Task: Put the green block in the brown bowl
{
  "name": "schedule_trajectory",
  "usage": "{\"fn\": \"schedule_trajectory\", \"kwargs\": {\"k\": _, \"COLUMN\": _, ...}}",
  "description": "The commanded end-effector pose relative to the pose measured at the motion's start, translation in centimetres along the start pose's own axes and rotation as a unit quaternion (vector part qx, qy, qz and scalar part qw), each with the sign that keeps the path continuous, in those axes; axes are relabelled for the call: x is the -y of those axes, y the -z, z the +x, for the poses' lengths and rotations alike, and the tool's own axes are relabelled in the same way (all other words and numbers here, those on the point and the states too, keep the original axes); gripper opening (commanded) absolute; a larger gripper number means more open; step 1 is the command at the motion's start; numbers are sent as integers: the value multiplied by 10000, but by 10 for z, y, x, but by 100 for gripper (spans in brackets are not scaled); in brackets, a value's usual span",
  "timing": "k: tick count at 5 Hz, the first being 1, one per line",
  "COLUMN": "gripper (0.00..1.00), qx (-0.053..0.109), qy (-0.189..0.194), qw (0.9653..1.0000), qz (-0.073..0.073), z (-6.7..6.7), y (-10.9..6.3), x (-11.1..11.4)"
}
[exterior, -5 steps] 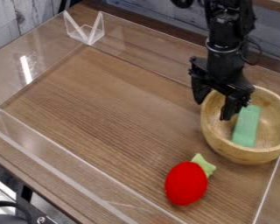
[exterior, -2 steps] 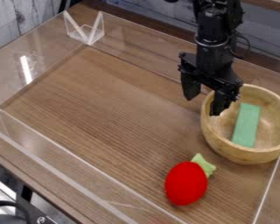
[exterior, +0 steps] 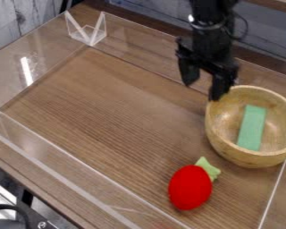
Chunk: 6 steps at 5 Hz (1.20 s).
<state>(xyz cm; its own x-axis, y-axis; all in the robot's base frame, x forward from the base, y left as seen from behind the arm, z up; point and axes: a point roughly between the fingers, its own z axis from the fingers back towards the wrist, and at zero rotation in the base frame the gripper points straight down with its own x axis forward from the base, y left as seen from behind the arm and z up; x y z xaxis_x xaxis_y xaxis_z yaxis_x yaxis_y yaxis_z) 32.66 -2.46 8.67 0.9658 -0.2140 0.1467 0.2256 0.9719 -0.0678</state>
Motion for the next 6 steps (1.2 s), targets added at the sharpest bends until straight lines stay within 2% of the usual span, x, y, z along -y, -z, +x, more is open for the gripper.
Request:
{"fn": "schedule_trajectory", "kwargs": {"k": 1, "gripper": 100, "qx": 544, "qy": -275, "qw": 9979, "qz": 233, "z": 9, "y": -25, "x": -33}}
{"fn": "schedule_trajectory", "kwargs": {"k": 2, "gripper": 100, "qx": 689, "qy": -487, "qw": 9957, "qz": 389, "z": 9, "y": -27, "x": -67}}
{"fn": "schedule_trajectory", "kwargs": {"k": 3, "gripper": 100, "qx": 790, "qy": -717, "qw": 9932, "qz": 468, "z": 7, "y": -30, "x": -78}}
{"fn": "schedule_trajectory", "kwargs": {"k": 4, "gripper": 100, "qx": 871, "qy": -932, "qw": 9907, "qz": 469, "z": 7, "y": -28, "x": -83}}
{"fn": "schedule_trajectory", "kwargs": {"k": 6, "gripper": 100, "qx": 971, "qy": -1009, "qw": 9894, "qz": 394, "z": 14, "y": -36, "x": -96}}
